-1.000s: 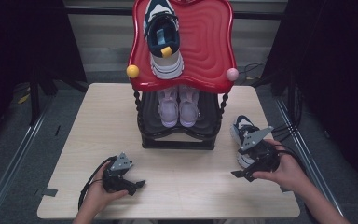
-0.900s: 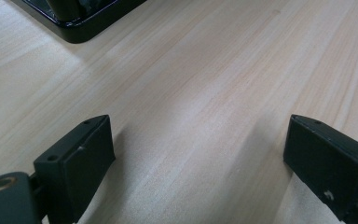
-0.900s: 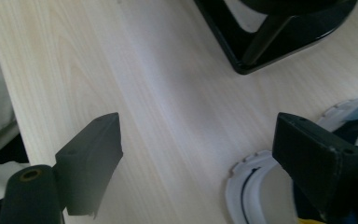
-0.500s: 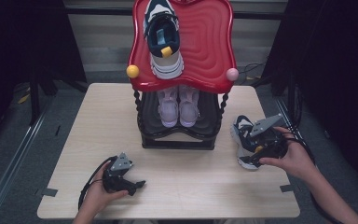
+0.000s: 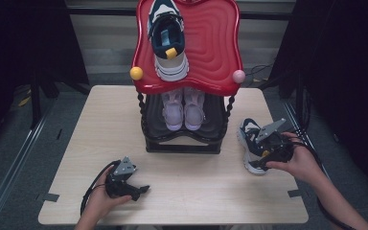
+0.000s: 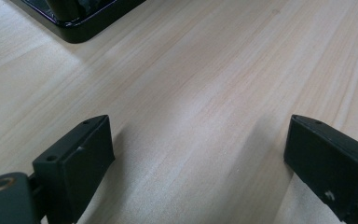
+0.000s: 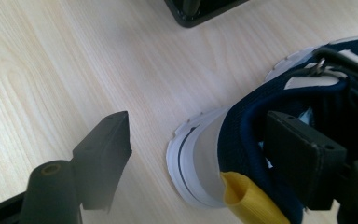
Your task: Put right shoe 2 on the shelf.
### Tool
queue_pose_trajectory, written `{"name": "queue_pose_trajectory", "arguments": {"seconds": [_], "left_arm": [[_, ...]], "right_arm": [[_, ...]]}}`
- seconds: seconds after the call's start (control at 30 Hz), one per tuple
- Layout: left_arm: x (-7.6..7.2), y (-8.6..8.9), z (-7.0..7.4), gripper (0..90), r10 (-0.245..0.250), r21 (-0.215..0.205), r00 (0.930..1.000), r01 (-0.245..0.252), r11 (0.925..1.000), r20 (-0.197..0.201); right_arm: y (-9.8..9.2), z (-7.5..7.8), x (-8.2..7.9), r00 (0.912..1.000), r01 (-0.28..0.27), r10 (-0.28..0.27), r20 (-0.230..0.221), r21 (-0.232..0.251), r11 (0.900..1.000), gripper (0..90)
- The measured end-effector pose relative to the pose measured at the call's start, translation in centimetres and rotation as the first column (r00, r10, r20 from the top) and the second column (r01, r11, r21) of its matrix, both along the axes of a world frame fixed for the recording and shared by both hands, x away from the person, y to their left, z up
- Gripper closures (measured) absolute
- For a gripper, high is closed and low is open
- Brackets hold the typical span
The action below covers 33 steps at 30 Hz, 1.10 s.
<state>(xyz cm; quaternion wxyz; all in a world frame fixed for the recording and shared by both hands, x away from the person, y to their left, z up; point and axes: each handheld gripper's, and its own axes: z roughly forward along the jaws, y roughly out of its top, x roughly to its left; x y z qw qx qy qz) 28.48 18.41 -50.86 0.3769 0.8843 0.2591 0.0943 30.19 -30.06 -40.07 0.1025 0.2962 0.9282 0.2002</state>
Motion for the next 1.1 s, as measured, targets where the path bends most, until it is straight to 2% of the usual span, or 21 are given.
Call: {"name": "queue_pose_trajectory", "arguments": {"seconds": [0.13, 0.2, 0.47, 0.73, 0.9, 0.97, 1.03, 1.1], "left_arm": [[0.0, 0.0, 0.0, 7.5, 0.001, -0.002, 1.0, -0.001, 1.0, -0.002], [0.0, 0.0, 0.0, 7.5, 0.001, -0.002, 1.0, -0.001, 1.0, -0.003], [0.0, 0.0, 0.0, 7.6, 0.001, -0.002, 1.0, -0.001, 1.0, -0.002], [0.0, 0.0, 0.0, 7.5, 0.001, -0.002, 1.0, -0.001, 1.0, -0.002], [0.0, 0.0, 0.0, 7.5, 0.001, -0.002, 1.0, -0.001, 1.0, -0.002], [0.0, 0.0, 0.0, 7.6, 0.001, -0.002, 1.0, -0.001, 1.0, -0.002], [0.0, 0.0, 0.0, 7.6, 0.001, -0.002, 1.0, -0.001, 1.0, -0.002], [0.0, 0.0, 0.0, 7.6, 0.001, -0.002, 1.0, -0.001, 1.0, -0.002]], "right_arm": [[0.0, -0.6, -0.1, 0.9999, 0.008, -0.008, -0.013, -0.006, 1.0, 28.4], [-0.1, -0.8, -0.1, 1.0, 0.003, -0.003, 0.001, -0.007, 1.0, 29.9], [0.0, -0.7, -0.3, 1.0, -0.003, 0.003, -0.003, -0.004, 1.0, 36.8], [0.3, -0.5, -0.7, 0.9999, -0.01, 0.01, -0.007, 0.0, 1.0, 37.8], [0.7, -0.3, -0.7, 0.9992, -0.037, 0.036, -0.015, -0.023, 0.999, 37.9], [0.9, -0.2, -0.7, 0.999, -0.04, 0.039, -0.021, -0.016, 0.999, 38.5], [1.2, -0.2, -0.7, 0.9988, -0.047, 0.046, -0.019, -0.043, 0.998, 39.6], [1.1, -0.2, -0.7, 0.9988, -0.043, 0.042, -0.024, -0.041, 0.998, 40.3]]}}
